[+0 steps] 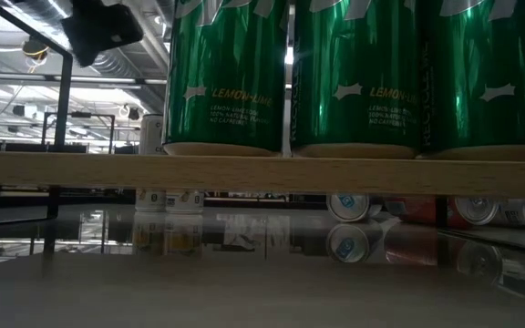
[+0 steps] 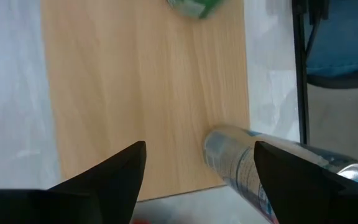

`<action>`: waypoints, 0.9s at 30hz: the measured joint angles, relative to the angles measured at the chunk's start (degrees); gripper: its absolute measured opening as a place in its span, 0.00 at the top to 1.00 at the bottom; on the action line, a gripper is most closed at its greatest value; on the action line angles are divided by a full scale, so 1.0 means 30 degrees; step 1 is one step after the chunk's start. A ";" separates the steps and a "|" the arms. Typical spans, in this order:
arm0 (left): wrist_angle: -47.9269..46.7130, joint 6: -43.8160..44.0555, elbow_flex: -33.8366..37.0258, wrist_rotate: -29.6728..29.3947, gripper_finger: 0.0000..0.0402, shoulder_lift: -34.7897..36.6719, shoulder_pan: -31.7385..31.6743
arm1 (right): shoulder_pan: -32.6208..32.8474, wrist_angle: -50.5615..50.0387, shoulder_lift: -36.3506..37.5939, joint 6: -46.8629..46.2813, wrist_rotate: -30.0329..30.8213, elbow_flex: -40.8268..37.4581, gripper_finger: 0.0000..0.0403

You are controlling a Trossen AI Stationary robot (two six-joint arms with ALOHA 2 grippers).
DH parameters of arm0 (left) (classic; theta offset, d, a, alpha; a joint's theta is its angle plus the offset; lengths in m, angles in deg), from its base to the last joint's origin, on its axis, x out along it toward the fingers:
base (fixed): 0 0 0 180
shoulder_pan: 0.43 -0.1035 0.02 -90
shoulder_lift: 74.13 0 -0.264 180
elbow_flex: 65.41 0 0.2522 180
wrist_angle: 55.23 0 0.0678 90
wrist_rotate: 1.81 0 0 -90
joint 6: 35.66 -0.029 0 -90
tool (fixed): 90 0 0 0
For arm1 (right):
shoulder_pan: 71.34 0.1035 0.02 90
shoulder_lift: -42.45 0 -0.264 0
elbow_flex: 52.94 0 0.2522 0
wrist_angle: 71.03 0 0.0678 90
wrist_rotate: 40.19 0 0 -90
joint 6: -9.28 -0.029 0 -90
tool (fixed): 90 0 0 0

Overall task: Place canned beverage on shelf
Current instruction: Put the blue soda can on the shelf aligned with the other blue soda can

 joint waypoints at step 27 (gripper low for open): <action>-0.9771 0.7407 -0.7485 -0.1339 0.27 0.0015 -0.1586 | 0.0003 0.0006 0.0000 0.0007 0.0001 0.0000 0.05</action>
